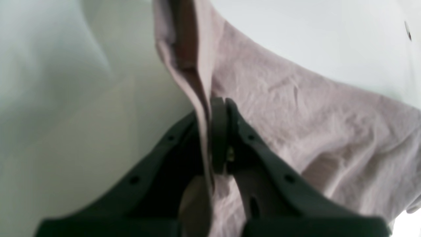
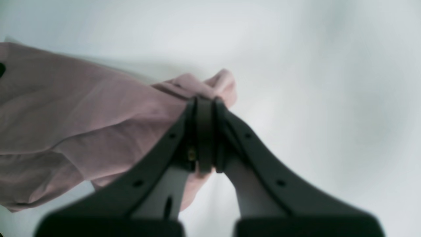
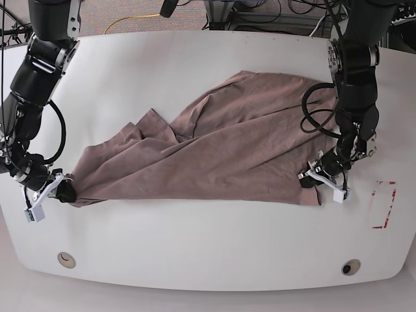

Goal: Fold the T-shirt properly
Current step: 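Lift the shirt with both grippers, swing it and lay it flat, then lower the left gripper onto the shirt edge opposite the right gripper and grasp, then lift the shirt with both grippers and swing it across the table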

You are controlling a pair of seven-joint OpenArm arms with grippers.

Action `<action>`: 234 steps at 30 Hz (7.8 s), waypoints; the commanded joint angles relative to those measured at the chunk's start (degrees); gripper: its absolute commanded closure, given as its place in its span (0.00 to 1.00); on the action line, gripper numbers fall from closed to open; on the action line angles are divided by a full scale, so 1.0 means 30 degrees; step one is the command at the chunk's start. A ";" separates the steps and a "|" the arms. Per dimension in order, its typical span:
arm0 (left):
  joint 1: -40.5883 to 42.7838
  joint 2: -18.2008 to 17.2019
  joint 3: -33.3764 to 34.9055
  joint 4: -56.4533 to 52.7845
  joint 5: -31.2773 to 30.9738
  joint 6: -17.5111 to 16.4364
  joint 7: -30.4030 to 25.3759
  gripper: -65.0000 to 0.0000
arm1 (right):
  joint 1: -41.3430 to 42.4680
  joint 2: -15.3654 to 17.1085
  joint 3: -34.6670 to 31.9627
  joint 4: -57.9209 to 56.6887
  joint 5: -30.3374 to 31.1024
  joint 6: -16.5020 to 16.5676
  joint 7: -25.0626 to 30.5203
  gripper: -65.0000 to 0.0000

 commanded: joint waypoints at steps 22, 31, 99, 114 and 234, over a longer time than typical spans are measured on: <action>0.1098 -0.1177 -0.3274 1.3300 -0.1630 0.1433 0.7026 0.99 | 0.1522 0.0319 -0.1731 0.0361 0.0354 0.0157 0.0063 1.00; -0.0133 -0.2936 -0.3948 1.6464 -0.1630 0.0085 0.7173 0.99 | 0.4277 0.0407 -0.1995 0.0302 0.0208 0.0157 0.0063 1.00; 0.9244 -0.3492 -0.8138 2.3732 -0.1659 -0.2406 1.0279 0.99 | -0.7504 -0.1029 0.1668 1.0764 0.3460 0.0259 -0.2340 1.00; 1.2995 -0.2115 -0.8988 2.3556 -0.1513 -0.3080 1.0220 0.98 | -1.2251 -0.2406 0.2254 1.0910 0.3314 0.0259 -0.2282 1.00; -0.8690 -0.2877 -0.5618 1.8985 -0.1513 -0.2611 1.2330 0.99 | 1.0724 0.3982 -0.5541 0.5489 0.3314 0.0259 -0.2311 1.00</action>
